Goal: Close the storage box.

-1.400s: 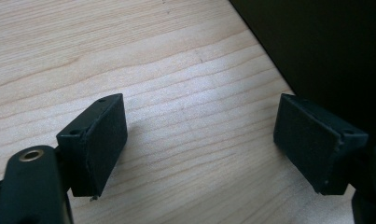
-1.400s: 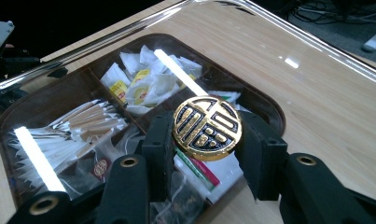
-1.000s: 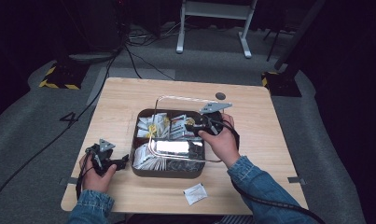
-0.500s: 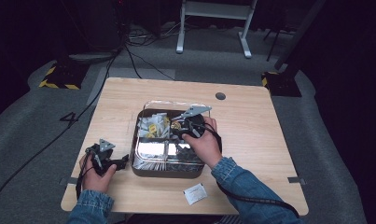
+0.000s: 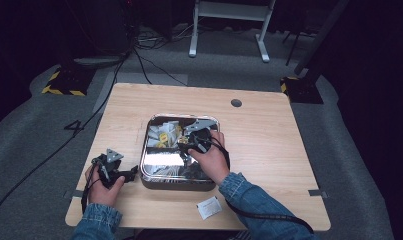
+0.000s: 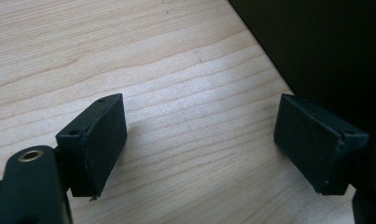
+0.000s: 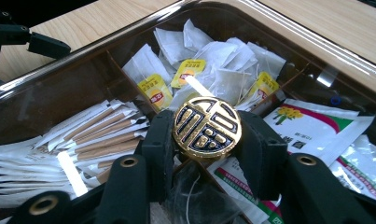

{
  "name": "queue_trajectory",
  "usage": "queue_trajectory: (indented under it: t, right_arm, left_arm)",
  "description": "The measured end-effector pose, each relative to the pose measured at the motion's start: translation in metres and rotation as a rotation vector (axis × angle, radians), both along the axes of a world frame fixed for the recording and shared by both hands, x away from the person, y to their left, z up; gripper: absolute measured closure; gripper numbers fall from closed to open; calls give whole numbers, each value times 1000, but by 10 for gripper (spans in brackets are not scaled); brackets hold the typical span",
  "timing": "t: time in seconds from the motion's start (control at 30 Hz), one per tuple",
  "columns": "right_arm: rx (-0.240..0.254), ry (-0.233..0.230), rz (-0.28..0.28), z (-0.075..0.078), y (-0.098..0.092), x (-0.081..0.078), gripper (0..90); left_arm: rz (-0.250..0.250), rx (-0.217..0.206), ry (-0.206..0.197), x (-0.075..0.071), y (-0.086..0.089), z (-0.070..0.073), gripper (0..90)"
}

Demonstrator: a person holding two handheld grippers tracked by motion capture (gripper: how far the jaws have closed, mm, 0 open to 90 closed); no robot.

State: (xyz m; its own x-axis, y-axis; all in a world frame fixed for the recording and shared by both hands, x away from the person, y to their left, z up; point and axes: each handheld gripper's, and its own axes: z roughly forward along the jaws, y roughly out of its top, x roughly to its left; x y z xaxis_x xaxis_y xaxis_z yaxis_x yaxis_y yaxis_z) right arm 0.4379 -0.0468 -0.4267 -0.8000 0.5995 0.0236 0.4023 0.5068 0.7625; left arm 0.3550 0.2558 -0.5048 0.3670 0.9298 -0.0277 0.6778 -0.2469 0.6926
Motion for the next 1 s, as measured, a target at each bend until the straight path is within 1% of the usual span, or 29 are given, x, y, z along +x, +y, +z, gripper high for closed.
queue_trajectory:
  t: [0.3, 0.4, 0.53, 0.63, 0.73, 0.83, 0.9, 1.0]
  right_arm:
    - [-1, 7, 1, -9, 3, -1, 588]
    - [-2, -1, 2, -10, 4, -2, 588]
    - [6, 8, 8, -11, 4, -2, 588]
    - [-5, 5, 9, -12, 5, -3, 587]
    - [-1, 5, 10, -13, 5, -3, 586]
    - [-4, -6, 14, -13, 5, -4, 586]
    - [-10, -22, 13, -14, 5, -6, 586]
    - [-10, -28, 16, -15, 4, -6, 586]
  left_arm:
    - [0, -1, 0, 0, 0, 0, 177]
    - [0, 0, 0, 0, 0, 0, 177]
    - [0, 0, 0, 0, 0, 0, 176]
    - [2, -1, 0, 0, 0, 0, 176]
    - [1, 0, 0, 0, 0, 0, 176]
    - [0, 0, 0, 0, 0, 0, 176]
    - [1, 0, 0, 0, 0, 0, 176]
    - [0, 0, 0, 0, 0, 0, 176]
